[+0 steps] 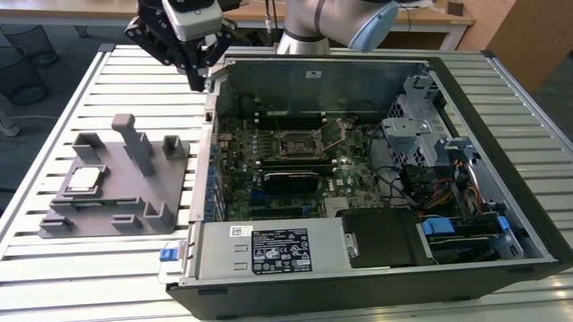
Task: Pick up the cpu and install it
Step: 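Reach for the cpu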
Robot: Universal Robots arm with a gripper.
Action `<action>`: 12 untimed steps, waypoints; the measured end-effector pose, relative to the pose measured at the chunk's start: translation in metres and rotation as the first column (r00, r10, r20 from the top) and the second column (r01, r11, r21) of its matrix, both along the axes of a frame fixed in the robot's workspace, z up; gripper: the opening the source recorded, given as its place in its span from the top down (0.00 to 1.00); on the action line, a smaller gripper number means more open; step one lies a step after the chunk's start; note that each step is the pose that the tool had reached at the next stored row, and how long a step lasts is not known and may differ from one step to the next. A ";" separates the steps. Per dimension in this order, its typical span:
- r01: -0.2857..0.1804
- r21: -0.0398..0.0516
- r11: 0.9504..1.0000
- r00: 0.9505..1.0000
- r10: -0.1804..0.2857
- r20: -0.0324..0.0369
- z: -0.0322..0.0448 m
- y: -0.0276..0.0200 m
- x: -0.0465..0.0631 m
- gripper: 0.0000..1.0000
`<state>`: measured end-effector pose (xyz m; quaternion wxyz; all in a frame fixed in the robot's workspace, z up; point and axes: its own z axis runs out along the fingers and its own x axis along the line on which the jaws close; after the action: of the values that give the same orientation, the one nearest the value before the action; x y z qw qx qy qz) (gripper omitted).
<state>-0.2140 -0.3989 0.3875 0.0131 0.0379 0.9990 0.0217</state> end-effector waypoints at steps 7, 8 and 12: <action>0.000 0.000 1.000 1.000 0.000 0.000 -0.0004 0.0000 -0.005 0.88; 0.000 0.000 1.000 1.000 0.000 0.000 -0.0004 0.0000 -0.005 0.88; 0.000 0.000 1.000 1.000 0.000 0.000 -0.0006 0.0000 -0.008 0.88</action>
<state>-0.2218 -0.3990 0.3870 0.0130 0.0379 0.9990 0.0217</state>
